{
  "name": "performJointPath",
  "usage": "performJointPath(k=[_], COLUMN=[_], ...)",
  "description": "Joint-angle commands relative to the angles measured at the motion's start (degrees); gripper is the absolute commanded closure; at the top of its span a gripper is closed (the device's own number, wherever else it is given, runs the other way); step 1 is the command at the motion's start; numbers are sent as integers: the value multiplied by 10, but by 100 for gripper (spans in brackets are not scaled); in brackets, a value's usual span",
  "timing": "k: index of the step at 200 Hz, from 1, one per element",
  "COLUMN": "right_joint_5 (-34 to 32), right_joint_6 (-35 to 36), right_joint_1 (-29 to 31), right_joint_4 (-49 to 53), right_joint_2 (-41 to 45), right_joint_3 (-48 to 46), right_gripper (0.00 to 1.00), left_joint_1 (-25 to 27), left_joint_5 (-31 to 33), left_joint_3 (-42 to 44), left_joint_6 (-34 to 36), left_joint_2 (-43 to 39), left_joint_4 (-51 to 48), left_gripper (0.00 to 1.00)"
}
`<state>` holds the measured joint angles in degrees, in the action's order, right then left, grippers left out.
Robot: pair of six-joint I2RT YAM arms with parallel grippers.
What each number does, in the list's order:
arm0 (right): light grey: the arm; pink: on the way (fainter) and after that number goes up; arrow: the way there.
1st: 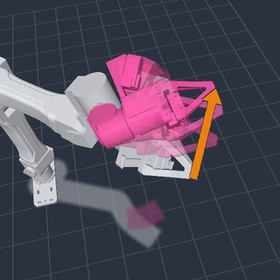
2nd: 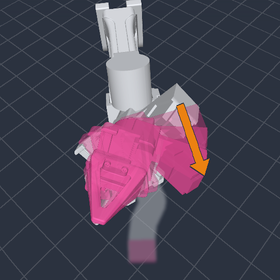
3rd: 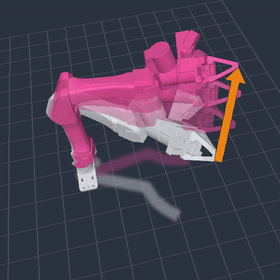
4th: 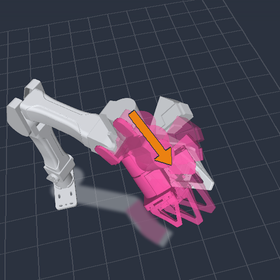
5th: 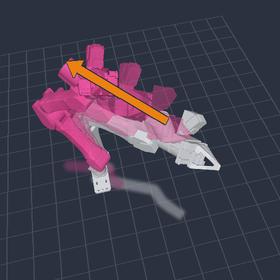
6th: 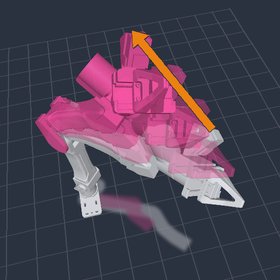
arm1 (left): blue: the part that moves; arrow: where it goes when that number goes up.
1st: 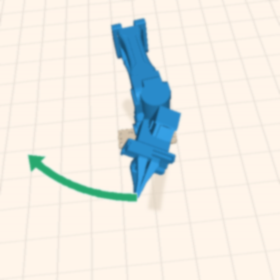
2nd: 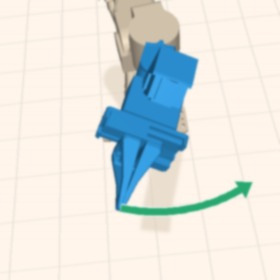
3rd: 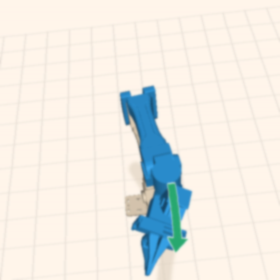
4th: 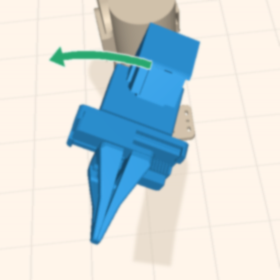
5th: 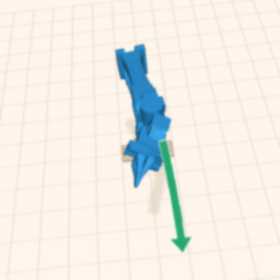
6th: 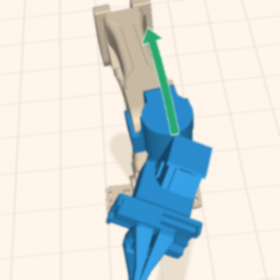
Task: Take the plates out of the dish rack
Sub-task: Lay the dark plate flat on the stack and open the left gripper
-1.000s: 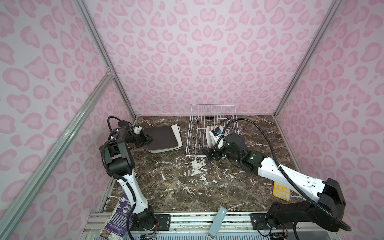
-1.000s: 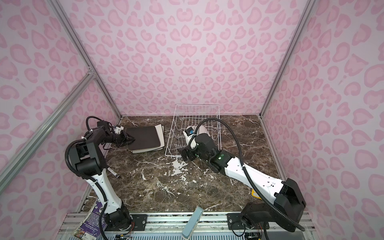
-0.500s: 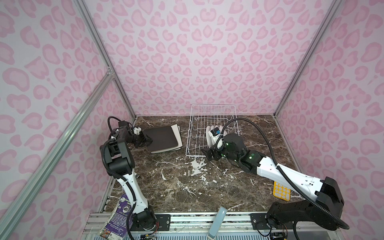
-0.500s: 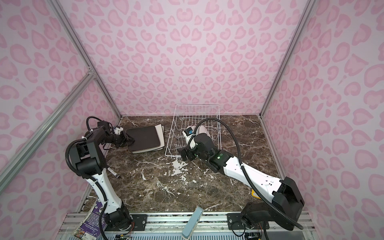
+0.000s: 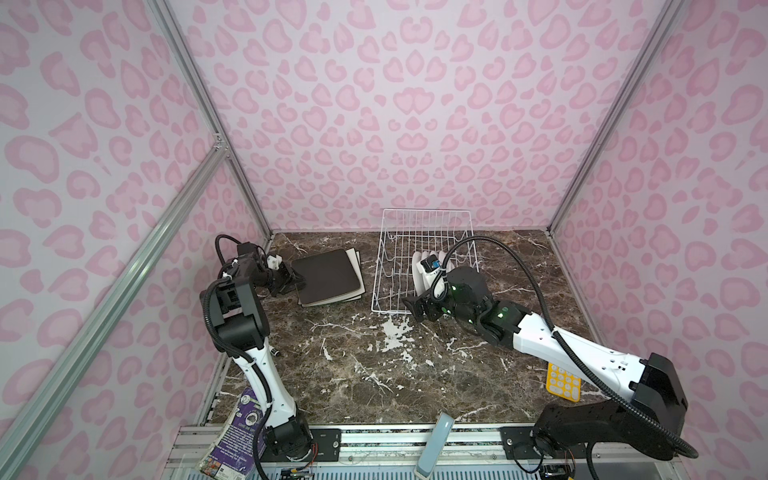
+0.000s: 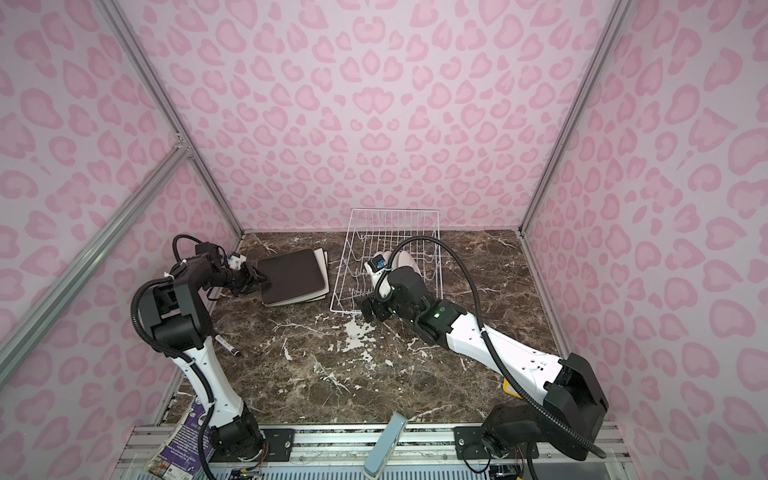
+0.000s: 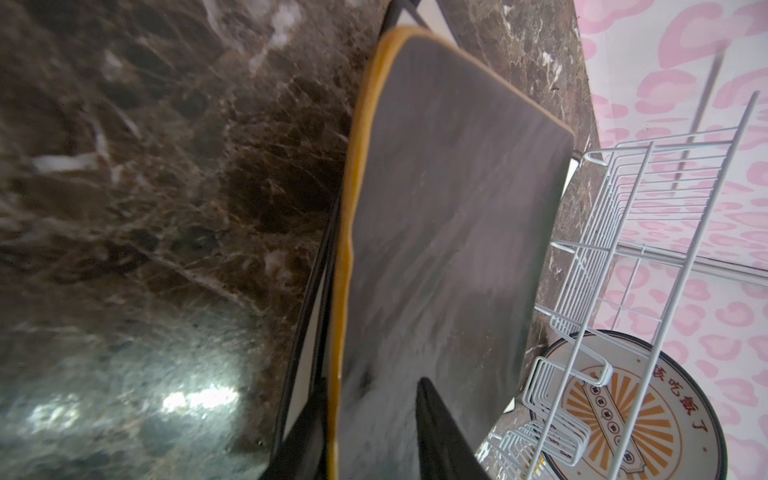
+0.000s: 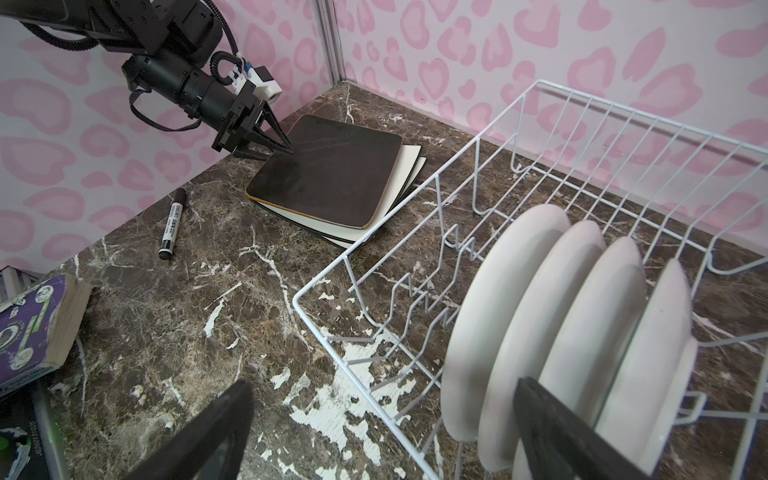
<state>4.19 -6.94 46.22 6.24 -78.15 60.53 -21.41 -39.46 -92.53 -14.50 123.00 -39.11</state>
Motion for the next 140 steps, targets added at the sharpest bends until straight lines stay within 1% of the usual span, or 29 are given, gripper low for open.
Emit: performJointPath(k=[1, 59, 81, 140], right_joint_5=[-1, -1, -1, -11], right_joint_6=[-3, -4, -4, -5], right_joint_1=[1, 2, 3, 4], right_joint_4=[-9, -8, -10, -10], right_joint_2=[-3, -3, -1, 3], right_joint_3=[0, 0, -1, -4], right_gripper=[1, 1, 1, 1], left_joint_1=[1, 2, 2, 2], left_joint_5=[-35, -30, -24, -16], left_joint_3=[4, 7, 9, 13], left_joint_6=[-12, -13, -14, -23], left_joint_2=[-4, -11, -14, -30], left_joint_4=[19, 22, 23, 25], left_gripper=[59, 54, 51, 48])
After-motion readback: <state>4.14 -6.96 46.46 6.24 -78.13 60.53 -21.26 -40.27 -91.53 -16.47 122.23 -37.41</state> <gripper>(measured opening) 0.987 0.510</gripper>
